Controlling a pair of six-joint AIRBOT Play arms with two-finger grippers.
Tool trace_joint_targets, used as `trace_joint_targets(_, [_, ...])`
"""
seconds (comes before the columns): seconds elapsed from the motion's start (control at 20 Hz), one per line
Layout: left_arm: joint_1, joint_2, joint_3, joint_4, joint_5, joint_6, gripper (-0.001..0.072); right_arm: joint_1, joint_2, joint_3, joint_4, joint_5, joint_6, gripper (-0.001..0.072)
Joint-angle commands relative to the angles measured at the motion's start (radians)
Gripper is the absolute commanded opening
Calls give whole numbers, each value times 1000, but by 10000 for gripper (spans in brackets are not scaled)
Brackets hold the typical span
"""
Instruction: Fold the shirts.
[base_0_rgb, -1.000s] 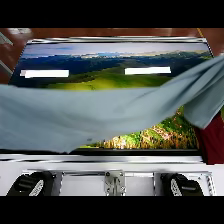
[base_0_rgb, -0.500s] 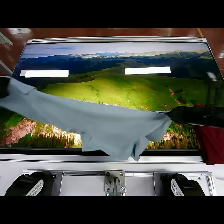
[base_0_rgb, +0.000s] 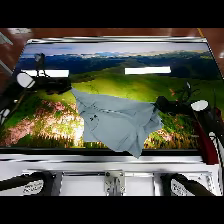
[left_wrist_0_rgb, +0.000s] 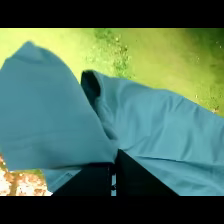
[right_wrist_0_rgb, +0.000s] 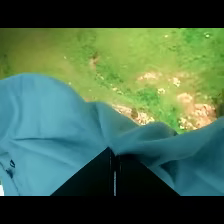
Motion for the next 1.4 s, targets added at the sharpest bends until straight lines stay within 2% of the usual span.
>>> trace_joint_targets(0.0, [7, -145, 10, -179, -17, 1, 270, 0, -106, -6, 53, -18, -95, 58])
trace_joint_targets(0.05, [20, -146, 23, -178, -56, 1, 553, 0, -105, -4, 53, -19, -111, 58])
trace_joint_targets(0.1, [49, -145, 49, -178, -129, 0, 720, 0, -105, 4, 52, -22, -116, 75])
trace_joint_targets(0.15, [92, -145, 89, -178, -230, 1, 720, -8, -104, 25, 47, 8, -123, 190])
trace_joint_targets(0.2, [139, -143, 133, -178, -345, 0, 720, -29, -104, 64, 39, 87, -149, 462])
trace_joint_targets(0.25, [195, -139, 183, -178, -477, 1, 720, -56, -104, 113, 11, 192, -175, 611])
trace_joint_targets(0.3, [243, -129, 222, -178, -599, 11, 720, -94, -104, 176, -51, 332, -179, 627])
trace_joint_targets(0.35, [282, -100, 238, -176, -716, 69, 697, -135, -104, 235, -134, 466, -179, 627])
trace_joint_targets(0.4, [306, -59, 232, -147, -793, 104, 620, -180, -104, 281, -238, 596, -179, 627])
trace_joint_targets(0.45, [319, -5, 210, -91, -831, 125, 598, -230, -101, 300, -359, 692, -173, 627])
trace_joint_targets(0.5, [322, 68, 160, -36, -818, 130, 601, -286, -92, 290, -444, 715, -129, 626])
trace_joint_targets(0.55, [319, 146, 81, -21, -781, 130, 612, -348, -84, 260, -437, 692, -76, 626])
trace_joint_targets(0.7, [282, 343, -254, -167, -640, 129, 620, -483, -80, 124, -268, 651, -126, 626])
trace_joint_targets(0.8, [205, 411, -484, -272, -531, 126, 673, -505, -80, 63, -233, 630, -148, 626])
trace_joint_targets(1.0, [-85, 388, -822, -497, -186, 116, 674, -479, -80, 46, -179, 593, -157, 626])
trace_joint_targets(1.2, [-333, 312, -850, -671, 96, 117, 673, -472, -80, 46, -151, 563, -156, 626])
trace_joint_targets(1.35, [-447, 216, -848, -845, 202, 207, 668, -472, -80, 46, -152, 562, -154, 626])
